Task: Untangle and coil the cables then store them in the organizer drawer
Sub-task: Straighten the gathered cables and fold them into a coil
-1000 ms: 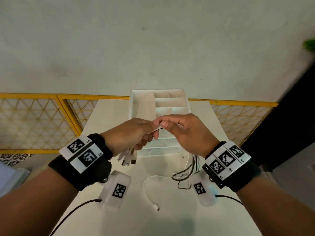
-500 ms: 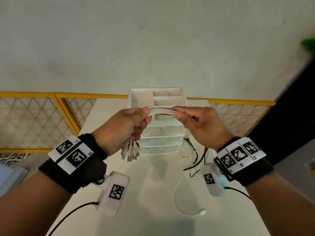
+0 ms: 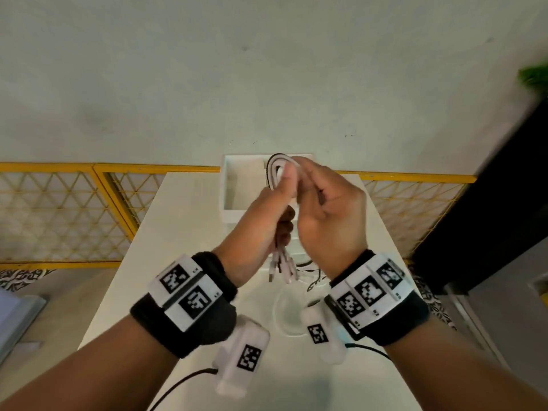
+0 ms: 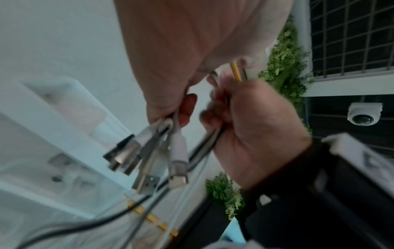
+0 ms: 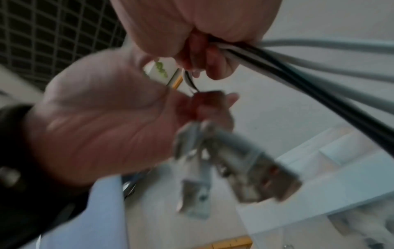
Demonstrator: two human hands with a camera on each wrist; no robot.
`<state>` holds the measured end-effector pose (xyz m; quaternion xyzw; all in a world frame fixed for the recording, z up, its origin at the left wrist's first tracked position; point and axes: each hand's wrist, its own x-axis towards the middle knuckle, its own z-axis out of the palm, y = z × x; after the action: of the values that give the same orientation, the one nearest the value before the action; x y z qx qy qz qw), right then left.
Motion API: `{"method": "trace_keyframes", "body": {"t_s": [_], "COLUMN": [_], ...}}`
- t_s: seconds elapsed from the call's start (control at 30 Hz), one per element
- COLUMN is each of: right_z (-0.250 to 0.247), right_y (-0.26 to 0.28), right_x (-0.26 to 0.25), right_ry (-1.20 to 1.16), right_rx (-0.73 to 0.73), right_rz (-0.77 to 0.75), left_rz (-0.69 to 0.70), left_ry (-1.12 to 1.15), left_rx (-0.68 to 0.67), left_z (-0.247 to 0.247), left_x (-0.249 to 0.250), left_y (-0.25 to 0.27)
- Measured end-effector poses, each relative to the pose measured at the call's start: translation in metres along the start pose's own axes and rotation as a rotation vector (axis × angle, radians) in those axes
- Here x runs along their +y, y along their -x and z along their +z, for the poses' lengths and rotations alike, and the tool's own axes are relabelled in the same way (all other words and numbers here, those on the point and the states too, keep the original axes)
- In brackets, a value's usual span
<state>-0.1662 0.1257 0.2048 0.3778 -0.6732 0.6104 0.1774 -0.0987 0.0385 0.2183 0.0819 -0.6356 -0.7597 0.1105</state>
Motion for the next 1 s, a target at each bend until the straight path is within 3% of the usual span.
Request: {"method": "trace_keyframes", "body": {"t_s": [0.17,0.23,0.3,0.4,0.5,0.6,0.73,0.87,0.93,1.0], "right_z": [0.01,0.005,-0.001,-0.009,-0.021,-0.032,-0.038,-0.034,-0.033,-0.035], "right_y": [0.016,0.021,0.026,0.032,0.033,0.03,0.019,0.007,0.001,-0.004], "right_x": [-0.003,0.004,0.007,0.01,0.011,0.017,0.022,0.02,0.018,0.017], "right_ry": [0.13,0.152,0.177,0.156,-0.013,-0.06,0.075,0.068,0.016,-0.017], "right_rx": [-0.342,-0.445,-0.472,-0.46,-0.551,-0.62,-0.729,-0.805,-0.83,-0.827], "right_rz": [-0.149,-0.187,-0.172,-0.083,0.16,0.316,0.403,0.434,0.494,0.507], "left_rz": [-0.067,-0.131,-0.143,-0.093,-0.058,-0.099,-0.27,-0.335,-0.321,-0.341], "left_ry": [0.27,0.333,0.351,0.418,0.43,0.28,-0.202,-0.683,-0.806,-0.757], "left_rx": [0.104,0.262,0.378,0.391,0.31,0.197,-0.002,-0.342,-0.35,-0.272], "left_z": [0.003,-0.007,-0.017,-0.034,-0.05,-0.059,-0.053,-0.041,-0.036,-0.035], "left_x": [0.005,0.006,0.006,0.013,0.022,0.028,0.022,0.01,0.001,-0.007], "left_y": [-0.003,-0.006,-0.011,-0.013,-0.011,-0.007,0.001,0.008,0.008,0.006]}}
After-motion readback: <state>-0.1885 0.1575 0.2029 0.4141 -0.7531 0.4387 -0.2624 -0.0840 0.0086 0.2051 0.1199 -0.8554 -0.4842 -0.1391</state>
